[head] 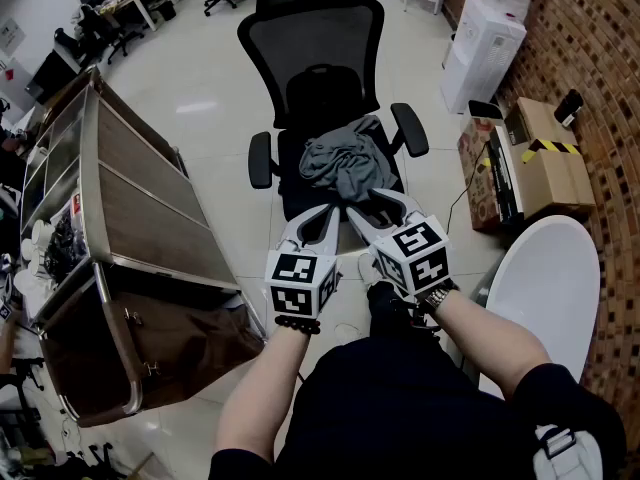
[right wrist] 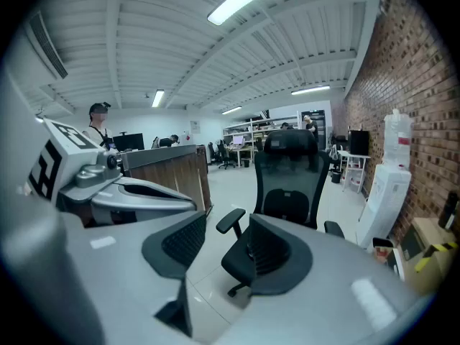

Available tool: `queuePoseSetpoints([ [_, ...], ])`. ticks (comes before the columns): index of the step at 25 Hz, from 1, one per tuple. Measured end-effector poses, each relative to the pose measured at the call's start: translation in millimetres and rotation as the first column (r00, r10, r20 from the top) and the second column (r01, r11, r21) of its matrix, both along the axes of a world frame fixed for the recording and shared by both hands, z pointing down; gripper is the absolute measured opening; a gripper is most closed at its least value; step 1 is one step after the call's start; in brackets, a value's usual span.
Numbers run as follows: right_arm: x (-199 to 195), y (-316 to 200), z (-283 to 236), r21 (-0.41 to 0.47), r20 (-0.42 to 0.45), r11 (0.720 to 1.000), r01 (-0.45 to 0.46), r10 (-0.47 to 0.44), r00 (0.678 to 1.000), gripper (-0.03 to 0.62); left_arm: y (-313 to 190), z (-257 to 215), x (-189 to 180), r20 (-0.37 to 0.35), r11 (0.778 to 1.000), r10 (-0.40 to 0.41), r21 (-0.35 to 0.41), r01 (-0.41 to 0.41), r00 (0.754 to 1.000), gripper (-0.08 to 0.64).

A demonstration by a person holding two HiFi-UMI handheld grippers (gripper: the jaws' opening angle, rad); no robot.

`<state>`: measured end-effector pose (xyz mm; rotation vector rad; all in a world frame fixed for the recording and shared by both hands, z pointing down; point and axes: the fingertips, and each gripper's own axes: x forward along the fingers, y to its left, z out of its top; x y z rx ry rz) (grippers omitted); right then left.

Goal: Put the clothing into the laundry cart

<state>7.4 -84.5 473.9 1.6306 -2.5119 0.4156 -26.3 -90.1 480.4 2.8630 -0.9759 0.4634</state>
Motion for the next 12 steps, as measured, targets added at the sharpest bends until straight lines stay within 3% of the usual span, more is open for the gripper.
queuePoseSetpoints([
  [12, 14, -86, 47, -0.077, 0.018, 0.997, 0.020, -0.019, 1.000, 0.237, -78, 38, 8, 0.016, 0.998, -0.029, -0.062, 0.030, 0.999, 0.003],
])
